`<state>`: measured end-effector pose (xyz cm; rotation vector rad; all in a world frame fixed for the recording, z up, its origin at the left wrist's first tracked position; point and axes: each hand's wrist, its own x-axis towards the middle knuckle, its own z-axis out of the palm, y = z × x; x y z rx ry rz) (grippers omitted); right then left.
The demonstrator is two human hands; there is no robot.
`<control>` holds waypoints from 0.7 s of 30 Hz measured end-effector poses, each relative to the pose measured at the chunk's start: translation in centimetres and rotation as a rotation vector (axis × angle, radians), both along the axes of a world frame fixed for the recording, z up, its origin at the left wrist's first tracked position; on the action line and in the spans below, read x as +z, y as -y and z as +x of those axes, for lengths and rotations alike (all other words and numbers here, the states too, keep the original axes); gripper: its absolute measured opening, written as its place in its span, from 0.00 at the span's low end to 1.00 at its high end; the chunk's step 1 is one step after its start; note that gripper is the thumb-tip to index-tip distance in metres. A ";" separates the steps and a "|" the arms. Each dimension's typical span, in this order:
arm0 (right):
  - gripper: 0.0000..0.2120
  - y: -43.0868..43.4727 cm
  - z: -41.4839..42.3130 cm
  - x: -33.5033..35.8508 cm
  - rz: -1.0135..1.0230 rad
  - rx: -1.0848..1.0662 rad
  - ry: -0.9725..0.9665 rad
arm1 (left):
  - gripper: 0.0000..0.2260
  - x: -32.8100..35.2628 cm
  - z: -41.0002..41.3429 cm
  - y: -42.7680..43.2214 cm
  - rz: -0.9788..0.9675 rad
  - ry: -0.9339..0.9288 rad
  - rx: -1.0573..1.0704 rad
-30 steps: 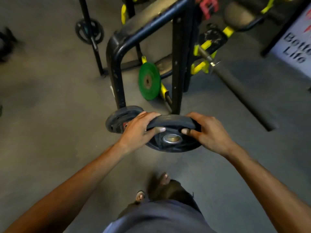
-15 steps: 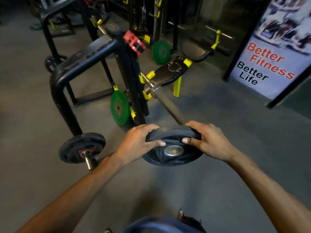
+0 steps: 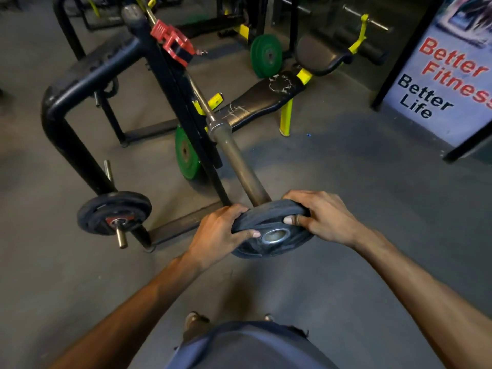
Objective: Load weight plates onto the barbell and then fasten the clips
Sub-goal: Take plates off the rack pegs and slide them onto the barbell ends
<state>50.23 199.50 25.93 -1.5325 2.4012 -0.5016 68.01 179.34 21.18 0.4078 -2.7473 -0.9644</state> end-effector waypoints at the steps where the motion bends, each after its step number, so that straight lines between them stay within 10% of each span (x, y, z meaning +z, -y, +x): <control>1: 0.14 -0.1 -0.4 -0.2 -0.007 0.011 -0.003 | 0.20 0.0 -0.2 -0.2 -0.013 -0.004 -0.004; 14: 0.19 4.6 -4.9 -2.8 -0.103 0.083 -0.130 | 0.24 -1.9 -2.8 1.9 -0.235 -0.028 0.120; 21: 0.31 10.3 -6.5 -4.3 -0.248 -0.220 -0.043 | 0.24 -1.1 -5.6 4.4 0.084 -0.111 0.435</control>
